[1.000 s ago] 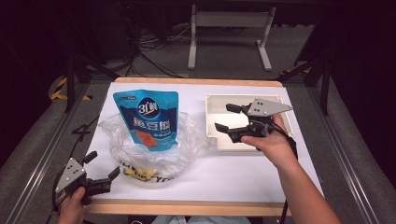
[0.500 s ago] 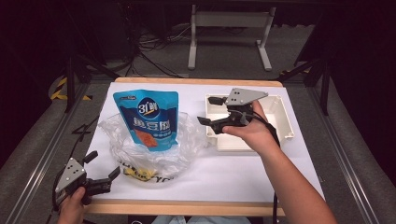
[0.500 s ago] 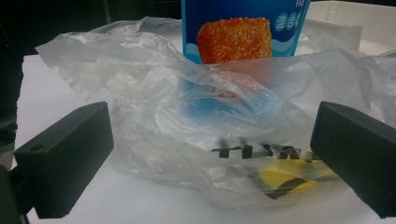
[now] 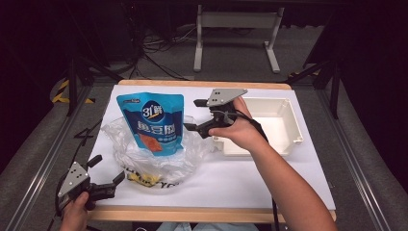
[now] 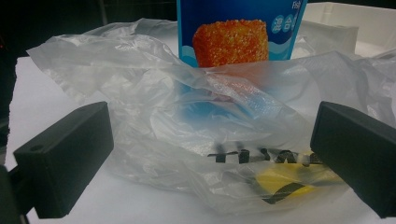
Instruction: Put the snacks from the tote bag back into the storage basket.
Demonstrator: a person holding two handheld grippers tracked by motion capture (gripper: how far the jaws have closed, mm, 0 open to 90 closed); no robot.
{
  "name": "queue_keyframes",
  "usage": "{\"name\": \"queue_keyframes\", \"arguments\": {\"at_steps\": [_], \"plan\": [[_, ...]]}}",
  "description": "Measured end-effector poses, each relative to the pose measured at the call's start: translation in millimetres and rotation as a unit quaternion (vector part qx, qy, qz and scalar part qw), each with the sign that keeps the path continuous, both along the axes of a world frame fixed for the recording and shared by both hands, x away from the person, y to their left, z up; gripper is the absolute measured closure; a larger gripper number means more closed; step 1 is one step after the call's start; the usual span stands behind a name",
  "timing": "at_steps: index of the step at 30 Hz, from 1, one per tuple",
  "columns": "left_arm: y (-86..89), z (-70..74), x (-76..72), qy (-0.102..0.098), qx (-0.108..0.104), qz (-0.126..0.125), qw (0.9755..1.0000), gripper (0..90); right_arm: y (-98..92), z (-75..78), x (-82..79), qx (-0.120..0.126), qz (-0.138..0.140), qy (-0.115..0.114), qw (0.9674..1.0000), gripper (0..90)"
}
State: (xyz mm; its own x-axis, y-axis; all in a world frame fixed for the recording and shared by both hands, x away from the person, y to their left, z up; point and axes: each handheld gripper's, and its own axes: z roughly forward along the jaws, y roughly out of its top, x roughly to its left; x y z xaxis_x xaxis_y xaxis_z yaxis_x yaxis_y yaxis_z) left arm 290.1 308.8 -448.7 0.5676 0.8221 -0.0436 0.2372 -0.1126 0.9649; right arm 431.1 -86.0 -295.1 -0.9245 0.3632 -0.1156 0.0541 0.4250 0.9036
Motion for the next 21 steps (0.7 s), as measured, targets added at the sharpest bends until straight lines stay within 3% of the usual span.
{"name": "queue_keyframes", "arguments": {"at_steps": [8, 17, 21], "plan": [[0.1, 0.1, 0.2, 0.0, -0.002, -0.002, 1.0, 0.2, 15.9, -11.0, 12.3, -0.011, -0.004, 0.001, 0.9999, 17.3], [-0.2, 0.3, 0.2, -0.001, 0.0, -0.003, 1.0, 0.2, 36.5, -19.2, 18.8, 0.013, 0.026, 0.01, 0.9995, 17.4], [0.0, 0.4, 0.0, -0.002, -0.002, -0.003, 1.0, 0.2, 44.7, -25.6, 21.6, 0.007, 0.031, 0.011, 0.9994, 15.8]]}}
